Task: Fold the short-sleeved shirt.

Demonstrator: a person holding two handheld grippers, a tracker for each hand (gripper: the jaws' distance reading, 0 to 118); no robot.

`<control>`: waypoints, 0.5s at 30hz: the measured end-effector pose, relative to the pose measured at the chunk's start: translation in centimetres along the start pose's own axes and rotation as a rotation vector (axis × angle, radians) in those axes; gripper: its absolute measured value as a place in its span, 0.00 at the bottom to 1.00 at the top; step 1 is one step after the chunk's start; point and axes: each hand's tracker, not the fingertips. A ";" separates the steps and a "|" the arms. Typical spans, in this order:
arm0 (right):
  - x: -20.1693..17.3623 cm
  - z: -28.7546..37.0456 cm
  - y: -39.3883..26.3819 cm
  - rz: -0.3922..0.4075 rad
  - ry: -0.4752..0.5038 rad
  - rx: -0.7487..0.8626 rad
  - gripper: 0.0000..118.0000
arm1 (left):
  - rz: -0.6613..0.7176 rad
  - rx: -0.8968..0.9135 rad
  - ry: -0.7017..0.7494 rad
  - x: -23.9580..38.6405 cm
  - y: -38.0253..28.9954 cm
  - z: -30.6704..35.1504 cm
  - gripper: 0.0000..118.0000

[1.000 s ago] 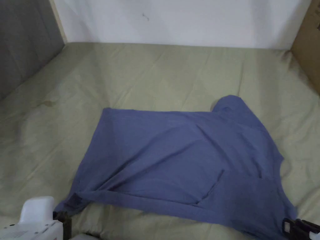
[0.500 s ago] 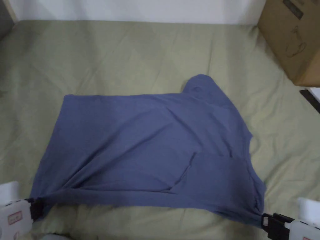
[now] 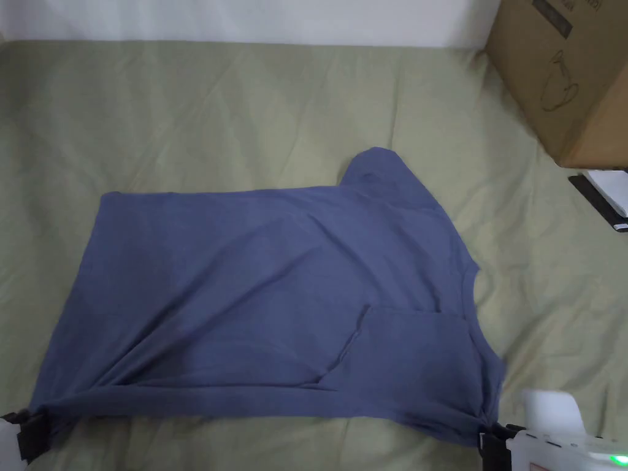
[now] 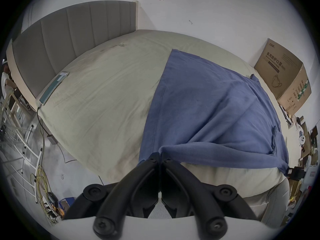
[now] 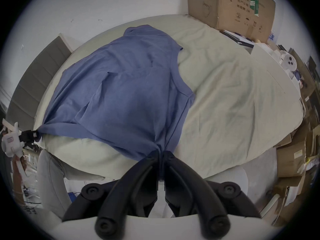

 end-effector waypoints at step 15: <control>-0.2 1.8 10.5 0.074 0.023 0.129 0.05 | -0.129 0.069 0.009 1.7 7.1 0.4 0.00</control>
